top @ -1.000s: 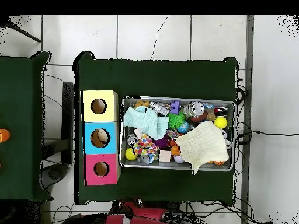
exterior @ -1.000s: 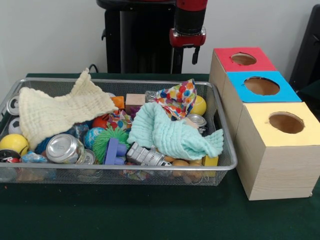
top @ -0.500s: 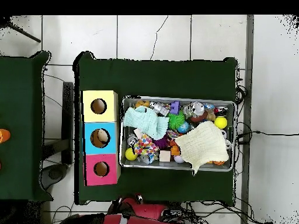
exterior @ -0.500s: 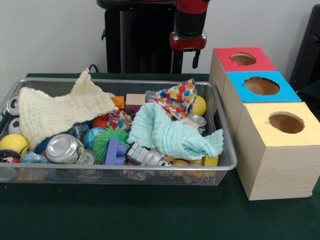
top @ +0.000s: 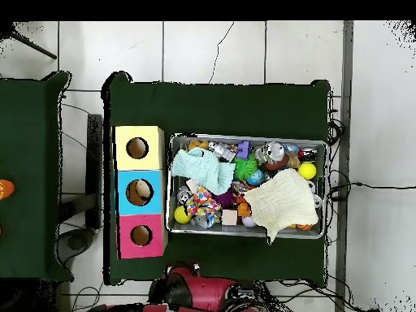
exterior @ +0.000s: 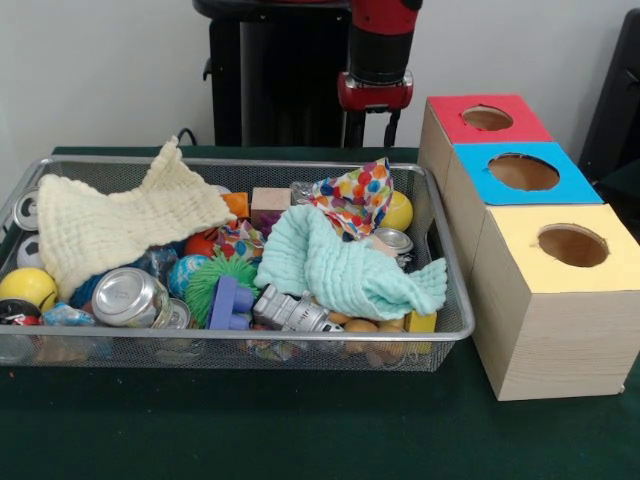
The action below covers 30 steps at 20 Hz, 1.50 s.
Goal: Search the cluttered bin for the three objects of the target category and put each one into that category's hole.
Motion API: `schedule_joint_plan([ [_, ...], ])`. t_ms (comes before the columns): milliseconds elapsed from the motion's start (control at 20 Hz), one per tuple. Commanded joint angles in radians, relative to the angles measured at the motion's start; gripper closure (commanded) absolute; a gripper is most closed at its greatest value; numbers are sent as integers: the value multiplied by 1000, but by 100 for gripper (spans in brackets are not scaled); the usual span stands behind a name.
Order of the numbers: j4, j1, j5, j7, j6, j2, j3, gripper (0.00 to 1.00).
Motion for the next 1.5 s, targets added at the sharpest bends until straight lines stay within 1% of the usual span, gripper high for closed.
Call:
schedule_joint_plan([
  [50,-206,4,92,164,72,6,31,0],
  [400,-245,17,107,176,26,54,26,0],
  [800,-287,29,117,180,-8,79,20,0],
  [950,-295,19,112,179,-5,81,31,0],
  [1400,-254,9,103,179,56,24,34,0],
  [1500,-197,-3,100,190,91,-25,47,0],
])
